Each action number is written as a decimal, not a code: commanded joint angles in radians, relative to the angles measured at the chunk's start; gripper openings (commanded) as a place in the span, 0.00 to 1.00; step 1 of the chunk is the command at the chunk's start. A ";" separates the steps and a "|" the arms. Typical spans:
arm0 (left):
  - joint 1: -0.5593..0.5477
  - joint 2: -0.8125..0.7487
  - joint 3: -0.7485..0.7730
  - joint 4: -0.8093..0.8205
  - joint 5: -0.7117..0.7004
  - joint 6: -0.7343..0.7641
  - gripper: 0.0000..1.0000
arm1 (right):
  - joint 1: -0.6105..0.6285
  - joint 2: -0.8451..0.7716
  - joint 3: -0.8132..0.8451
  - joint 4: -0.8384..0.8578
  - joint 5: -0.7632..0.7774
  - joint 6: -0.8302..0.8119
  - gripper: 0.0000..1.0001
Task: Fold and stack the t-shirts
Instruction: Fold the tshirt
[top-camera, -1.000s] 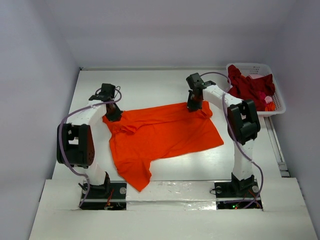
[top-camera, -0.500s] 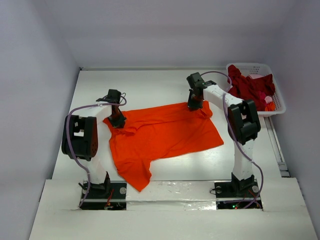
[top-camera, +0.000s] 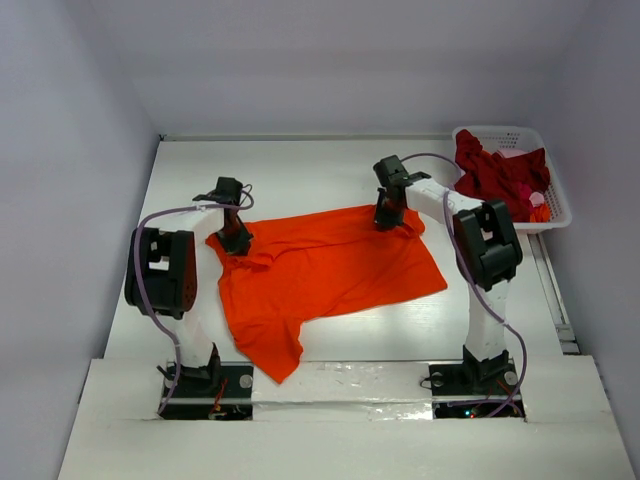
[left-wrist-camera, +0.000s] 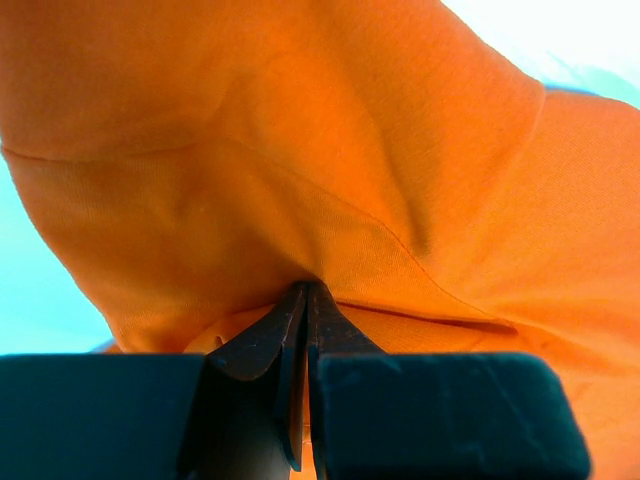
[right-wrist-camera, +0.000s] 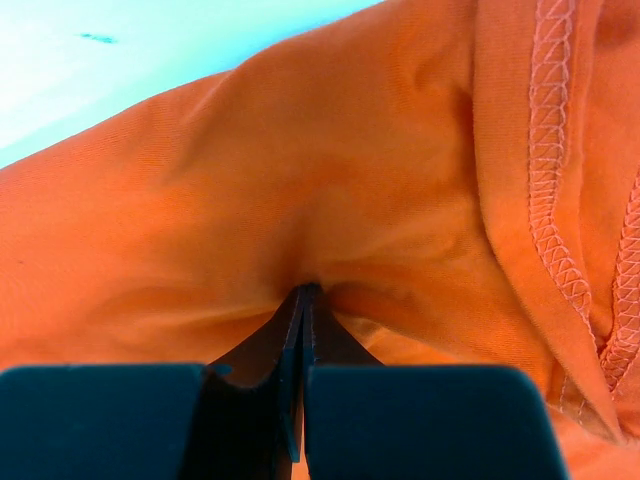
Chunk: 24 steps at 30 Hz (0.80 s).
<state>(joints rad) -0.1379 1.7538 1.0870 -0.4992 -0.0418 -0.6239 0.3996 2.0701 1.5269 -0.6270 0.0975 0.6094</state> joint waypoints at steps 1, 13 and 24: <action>-0.003 0.045 0.027 -0.027 -0.007 0.021 0.00 | 0.010 -0.007 -0.057 0.046 -0.025 0.024 0.00; -0.003 0.173 0.148 -0.064 0.003 0.062 0.00 | 0.010 -0.068 -0.177 0.104 -0.038 0.085 0.00; 0.037 0.276 0.278 -0.093 -0.004 0.110 0.00 | 0.010 -0.091 -0.188 0.093 -0.024 0.102 0.00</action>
<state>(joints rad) -0.1249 1.9537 1.3540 -0.6476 -0.0109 -0.5365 0.3996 1.9831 1.3724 -0.4854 0.0784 0.6968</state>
